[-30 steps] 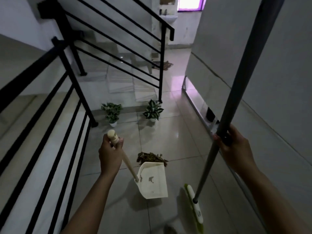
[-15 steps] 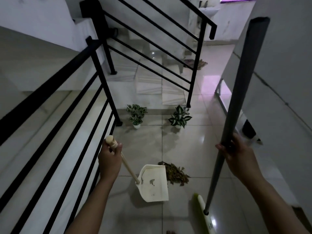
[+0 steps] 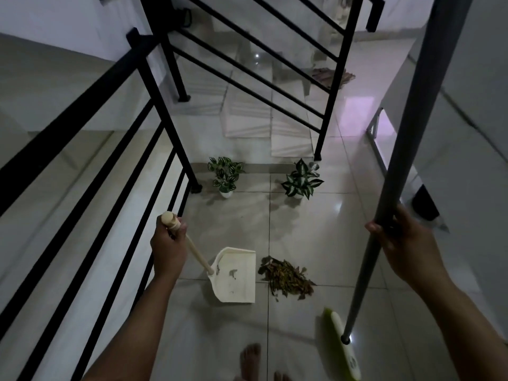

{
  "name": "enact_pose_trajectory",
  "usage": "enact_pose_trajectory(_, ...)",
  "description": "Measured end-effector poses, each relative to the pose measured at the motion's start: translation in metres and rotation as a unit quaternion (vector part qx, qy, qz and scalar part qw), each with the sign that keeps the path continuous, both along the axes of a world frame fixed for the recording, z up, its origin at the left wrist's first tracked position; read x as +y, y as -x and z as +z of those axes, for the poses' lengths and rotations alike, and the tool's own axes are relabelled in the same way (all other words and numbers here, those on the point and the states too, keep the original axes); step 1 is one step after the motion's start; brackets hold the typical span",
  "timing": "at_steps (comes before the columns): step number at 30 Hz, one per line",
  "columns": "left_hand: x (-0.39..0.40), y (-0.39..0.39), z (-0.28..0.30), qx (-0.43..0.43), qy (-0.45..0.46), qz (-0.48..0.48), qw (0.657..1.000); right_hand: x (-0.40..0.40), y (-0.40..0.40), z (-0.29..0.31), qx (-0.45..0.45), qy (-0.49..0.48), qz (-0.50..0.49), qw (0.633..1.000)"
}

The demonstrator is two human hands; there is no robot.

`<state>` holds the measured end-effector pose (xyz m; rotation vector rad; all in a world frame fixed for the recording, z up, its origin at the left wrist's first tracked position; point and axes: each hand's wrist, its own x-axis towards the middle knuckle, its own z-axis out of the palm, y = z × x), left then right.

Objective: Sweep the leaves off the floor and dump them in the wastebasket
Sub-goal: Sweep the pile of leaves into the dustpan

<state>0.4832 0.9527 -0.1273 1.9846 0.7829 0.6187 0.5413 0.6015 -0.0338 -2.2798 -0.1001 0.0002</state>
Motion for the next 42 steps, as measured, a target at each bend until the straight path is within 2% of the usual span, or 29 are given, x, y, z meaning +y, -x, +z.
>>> enact_pose_trajectory(16, 0.062, -0.096, -0.041, 0.039, 0.030, -0.002, 0.999, 0.042, -0.035, -0.007, 0.028, 0.027, -0.051, 0.998)
enact_pose_trajectory(23, 0.089, -0.137, -0.049, 0.047, 0.039, 0.013, 0.998, 0.055, -0.042, -0.009, 0.010, 0.044, -0.073, 0.996)
enact_pose_trajectory(30, 0.078, -0.149, -0.052, 0.057, 0.010, -0.024, 0.998, 0.058, -0.040, -0.009, 0.011, 0.049, -0.089, 0.995)
enact_pose_trajectory(36, 0.054, -0.148, -0.049, 0.064, 0.031, -0.048, 0.996, 0.060, -0.036, -0.009, 0.005, 0.075, -0.082, 0.994)
enact_pose_trajectory(42, 0.052, -0.146, -0.049, 0.060, 0.036, -0.059, 0.996, 0.061, -0.031, -0.008, 0.006, 0.040, -0.083, 0.996)
